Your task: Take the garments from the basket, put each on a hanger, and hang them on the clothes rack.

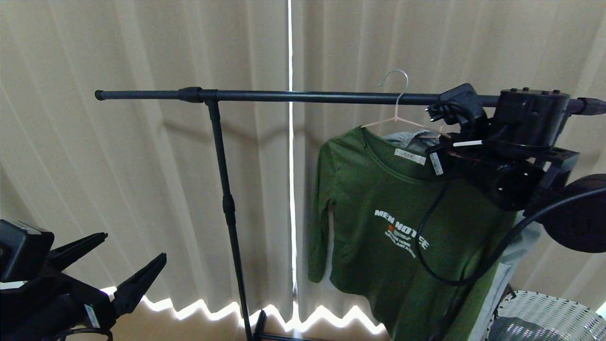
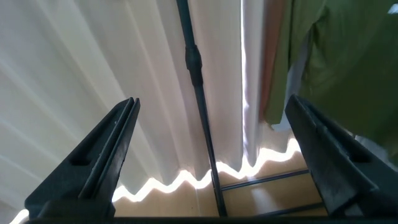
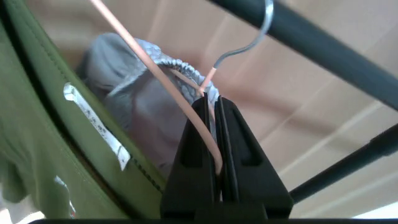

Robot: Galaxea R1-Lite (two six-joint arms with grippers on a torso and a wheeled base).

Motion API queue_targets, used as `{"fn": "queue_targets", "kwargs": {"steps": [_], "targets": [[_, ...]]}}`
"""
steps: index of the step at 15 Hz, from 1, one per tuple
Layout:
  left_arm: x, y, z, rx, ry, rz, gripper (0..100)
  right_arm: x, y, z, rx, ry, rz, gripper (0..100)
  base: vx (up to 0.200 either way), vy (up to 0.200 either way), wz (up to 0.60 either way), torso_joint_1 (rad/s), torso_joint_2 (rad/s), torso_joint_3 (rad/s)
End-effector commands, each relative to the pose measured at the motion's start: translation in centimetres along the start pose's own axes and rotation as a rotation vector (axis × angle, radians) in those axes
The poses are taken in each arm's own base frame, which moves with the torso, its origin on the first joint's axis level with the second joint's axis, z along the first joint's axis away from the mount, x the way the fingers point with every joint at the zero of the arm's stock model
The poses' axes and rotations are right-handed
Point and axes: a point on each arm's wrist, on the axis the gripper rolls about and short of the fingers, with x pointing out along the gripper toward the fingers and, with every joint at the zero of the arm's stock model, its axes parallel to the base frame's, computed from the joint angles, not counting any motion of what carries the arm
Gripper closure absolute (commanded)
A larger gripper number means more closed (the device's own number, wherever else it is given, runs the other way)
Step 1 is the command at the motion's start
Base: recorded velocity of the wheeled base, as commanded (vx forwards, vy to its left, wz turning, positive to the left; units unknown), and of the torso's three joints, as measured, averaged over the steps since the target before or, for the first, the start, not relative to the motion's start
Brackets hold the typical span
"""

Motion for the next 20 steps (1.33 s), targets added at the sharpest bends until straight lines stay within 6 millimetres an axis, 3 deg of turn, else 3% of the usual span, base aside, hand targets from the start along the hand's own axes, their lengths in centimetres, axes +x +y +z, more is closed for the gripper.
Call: {"fn": "queue_targets", "kwargs": {"steps": [1, 7, 11, 15, 18, 19, 20], "targets": [[0.1, -0.2, 0.0, 0.002, 0.003, -0.012, 0, 2.0, 1.9, -1.2, -0.031, 0.045, -0.002, 100, 0.000, 0.000, 0.00, 0.000, 0.00, 0.000], [0.2, -0.6, -0.4, 0.008, 0.022, -0.043, 0, 3.0, 2.3, -1.8, -0.031, 0.063, -0.026, 100, 0.000, 0.000, 0.00, 0.000, 0.00, 0.000], [0.2, -0.6, -0.4, 0.008, 0.026, -0.043, 0, 2.8, 2.5, -1.8, -0.029, 0.062, -0.017, 100, 0.000, 0.000, 0.00, 0.000, 0.00, 0.000], [0.2, -0.6, -0.5, 0.010, 0.031, -0.044, 0, 2.1, 3.9, -1.6, -0.042, 0.052, 0.024, 100, 0.000, 0.000, 0.00, 0.000, 0.00, 0.000], [0.2, -0.6, -0.5, 0.010, 0.029, -0.044, 0, 1.7, 3.6, -1.6, -0.042, 0.050, 0.029, 100, 0.000, 0.000, 0.00, 0.000, 0.00, 0.000], [0.2, -0.6, -0.5, 0.010, 0.029, -0.044, 0, 1.4, 3.5, -1.8, -0.043, 0.053, 0.031, 0, 0.000, 0.000, 0.00, 0.000, 0.00, 0.000], [0.2, -0.6, -0.5, 0.010, 0.028, -0.044, 0, 1.1, 3.2, -1.8, -0.031, 0.049, 0.033, 0, 0.000, 0.000, 0.00, 0.000, 0.00, 0.000]]}}
